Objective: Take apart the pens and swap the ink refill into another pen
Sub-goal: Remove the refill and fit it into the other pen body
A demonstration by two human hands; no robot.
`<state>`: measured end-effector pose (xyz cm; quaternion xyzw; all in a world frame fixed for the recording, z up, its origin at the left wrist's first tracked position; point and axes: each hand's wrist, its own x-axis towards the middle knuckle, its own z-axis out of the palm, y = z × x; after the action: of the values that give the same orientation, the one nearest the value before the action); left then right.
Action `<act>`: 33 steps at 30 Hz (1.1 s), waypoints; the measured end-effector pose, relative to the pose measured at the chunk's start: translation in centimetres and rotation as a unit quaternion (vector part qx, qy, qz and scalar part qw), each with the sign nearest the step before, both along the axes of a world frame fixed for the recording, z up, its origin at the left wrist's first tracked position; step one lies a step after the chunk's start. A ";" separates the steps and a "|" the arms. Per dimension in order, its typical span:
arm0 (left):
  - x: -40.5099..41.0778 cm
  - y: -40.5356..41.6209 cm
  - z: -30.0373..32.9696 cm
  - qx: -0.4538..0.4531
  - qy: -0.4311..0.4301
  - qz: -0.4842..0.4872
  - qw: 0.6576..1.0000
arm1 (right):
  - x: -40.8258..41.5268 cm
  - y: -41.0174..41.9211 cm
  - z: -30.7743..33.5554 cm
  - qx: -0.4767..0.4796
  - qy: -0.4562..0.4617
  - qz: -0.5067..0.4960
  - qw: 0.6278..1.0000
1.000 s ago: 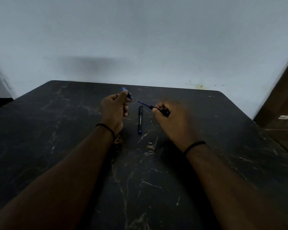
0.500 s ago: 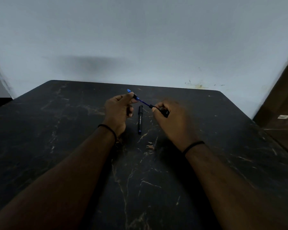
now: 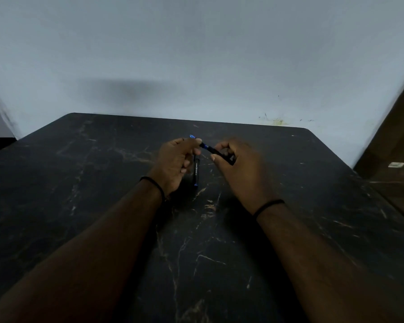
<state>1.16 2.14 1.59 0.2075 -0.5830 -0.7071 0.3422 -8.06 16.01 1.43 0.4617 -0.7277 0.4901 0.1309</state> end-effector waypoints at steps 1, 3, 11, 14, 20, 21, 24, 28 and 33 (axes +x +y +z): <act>-0.1 0.0 0.0 0.010 0.004 -0.007 1.000 | 0.0 0.1 0.0 -0.004 -0.002 -0.006 1.000; -0.1 -0.1 0.0 0.032 0.019 -0.023 0.999 | -0.1 0.1 0.1 -0.007 -0.012 -0.012 1.000; 0.3 -0.1 0.2 0.040 0.024 -0.049 0.998 | -0.4 0.0 -0.3 0.008 -0.025 0.017 0.999; 0.4 0.2 0.3 0.039 0.026 -0.042 0.998 | -0.3 -0.4 -0.5 -0.004 -0.073 0.018 0.997; 0.5 0.4 0.5 0.034 0.031 -0.038 0.998 | -0.7 -0.6 -0.9 0.024 -0.065 0.001 0.998; 0.5 0.4 0.5 0.030 0.030 -0.037 0.998 | -0.7 -0.7 -1.0 0.031 -0.056 -0.003 0.998; 0.4 0.3 0.4 0.024 0.030 -0.036 0.999 | -0.7 -0.8 -1.0 0.018 -0.073 0.002 0.997; 0.3 0.2 0.2 0.032 0.041 -0.039 0.998 | -1.0 -0.9 -1.4 0.004 -0.065 -0.004 0.998; 0.3 0.2 0.1 0.017 0.033 -0.030 0.999 | -0.9 -0.9 -1.3 0.041 -0.060 -0.003 0.997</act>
<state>1.48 2.32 1.72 0.1719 -0.5653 -0.7333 0.3363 -8.98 15.08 0.16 0.4338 -0.7554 0.4862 0.0693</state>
